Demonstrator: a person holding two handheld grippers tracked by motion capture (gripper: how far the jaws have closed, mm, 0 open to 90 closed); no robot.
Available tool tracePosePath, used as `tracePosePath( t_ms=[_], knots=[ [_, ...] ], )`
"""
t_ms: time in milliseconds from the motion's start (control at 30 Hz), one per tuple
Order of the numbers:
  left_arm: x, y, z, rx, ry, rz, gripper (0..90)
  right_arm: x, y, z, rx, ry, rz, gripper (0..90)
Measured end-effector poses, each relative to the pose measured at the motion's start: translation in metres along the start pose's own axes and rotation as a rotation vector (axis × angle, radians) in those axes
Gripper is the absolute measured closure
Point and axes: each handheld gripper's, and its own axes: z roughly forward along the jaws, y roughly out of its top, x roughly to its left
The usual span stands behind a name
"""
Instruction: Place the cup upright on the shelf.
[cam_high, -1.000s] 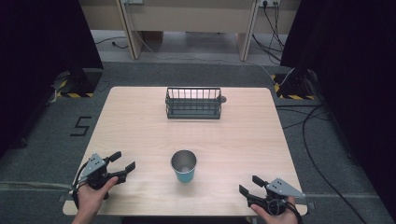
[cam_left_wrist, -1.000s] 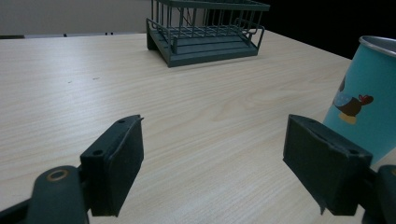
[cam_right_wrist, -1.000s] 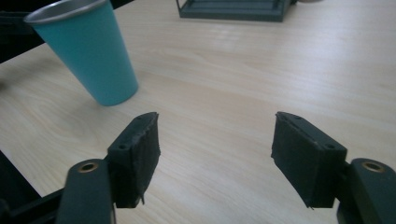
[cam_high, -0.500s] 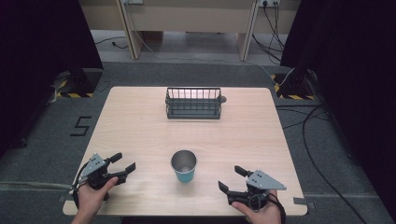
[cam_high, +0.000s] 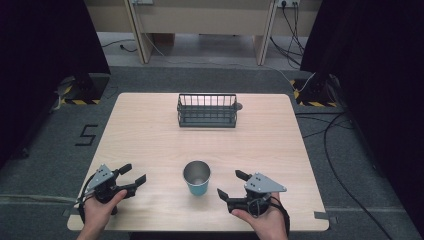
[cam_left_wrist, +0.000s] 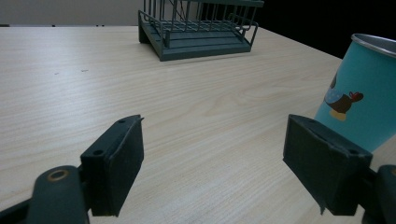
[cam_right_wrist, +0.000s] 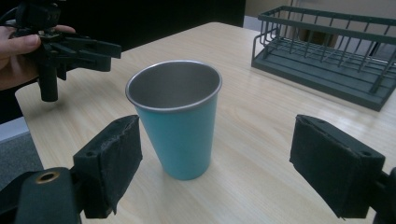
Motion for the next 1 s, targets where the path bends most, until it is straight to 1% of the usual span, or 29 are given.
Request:
tracePosePath(
  t_ms=[467,800,1000],
  knots=[
    [-0.001,0.000,0.001,0.001,-0.004,-0.003,19.7,0.010,0.015,0.023,0.031,0.046,-0.030,16.4],
    [-0.002,0.000,0.002,0.000,-0.008,-0.002,19.6,0.015,0.024,0.045,0.060,0.061,-0.047,16.0],
    [-0.002,0.001,0.002,0.000,-0.011,-0.003,19.6,0.017,0.026,0.059,0.083,0.065,-0.048,16.0]
  ],
)
